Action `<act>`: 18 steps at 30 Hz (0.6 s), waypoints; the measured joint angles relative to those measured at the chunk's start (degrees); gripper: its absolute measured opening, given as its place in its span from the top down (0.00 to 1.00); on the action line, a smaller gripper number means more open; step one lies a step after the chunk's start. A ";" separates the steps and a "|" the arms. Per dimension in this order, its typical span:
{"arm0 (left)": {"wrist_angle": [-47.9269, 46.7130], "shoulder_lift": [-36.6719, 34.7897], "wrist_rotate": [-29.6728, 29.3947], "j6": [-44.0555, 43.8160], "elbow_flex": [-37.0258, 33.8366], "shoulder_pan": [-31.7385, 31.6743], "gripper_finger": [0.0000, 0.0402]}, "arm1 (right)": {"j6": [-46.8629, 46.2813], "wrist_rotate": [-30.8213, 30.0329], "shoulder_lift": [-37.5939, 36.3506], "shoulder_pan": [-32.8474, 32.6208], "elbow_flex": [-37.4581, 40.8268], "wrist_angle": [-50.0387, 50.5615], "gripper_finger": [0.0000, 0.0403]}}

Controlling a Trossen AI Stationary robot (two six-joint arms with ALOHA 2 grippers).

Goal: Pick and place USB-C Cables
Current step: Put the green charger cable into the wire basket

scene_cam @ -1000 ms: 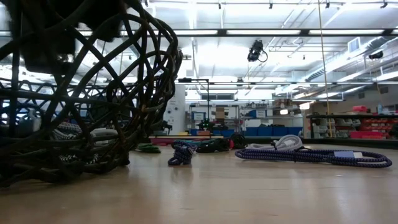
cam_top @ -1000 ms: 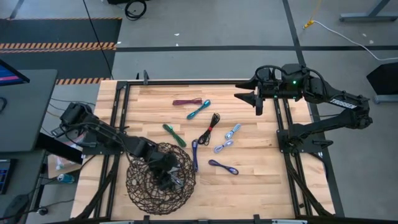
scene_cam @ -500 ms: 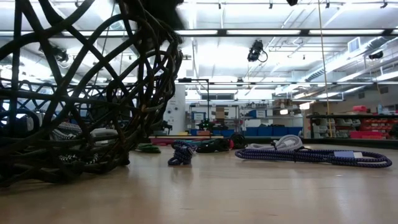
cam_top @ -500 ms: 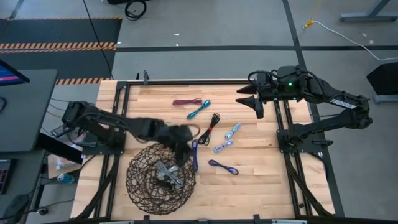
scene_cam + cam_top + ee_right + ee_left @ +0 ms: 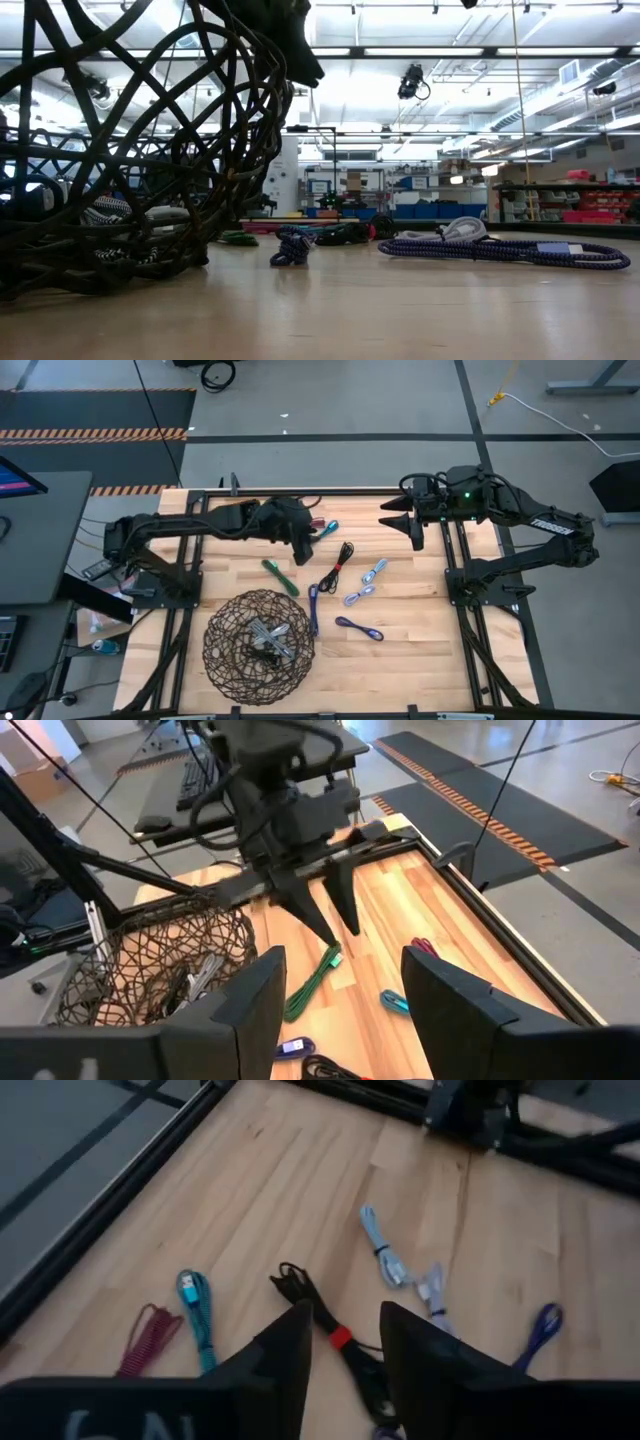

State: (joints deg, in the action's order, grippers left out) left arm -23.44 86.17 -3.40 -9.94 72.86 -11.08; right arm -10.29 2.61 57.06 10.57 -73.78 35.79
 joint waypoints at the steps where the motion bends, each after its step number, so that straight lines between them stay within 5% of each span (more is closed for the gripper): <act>1: 0.07 0.21 0.12 0.50 0.00 -0.59 0.65 | 0.30 0.02 0.00 0.00 0.00 -0.76 0.49; 11: -0.34 10.09 4.18 1.30 0.00 -3.60 0.54 | 5.01 7.76 -0.49 -0.04 0.00 -20.48 0.49; 18: 0.47 16.24 4.74 1.62 -0.06 -4.29 0.53 | 5.41 7.96 -2.78 -0.07 0.00 -20.14 0.49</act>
State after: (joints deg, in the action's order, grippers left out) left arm -22.97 102.40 1.34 -8.32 72.79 -15.37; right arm -4.88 10.57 54.27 10.50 -73.78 15.66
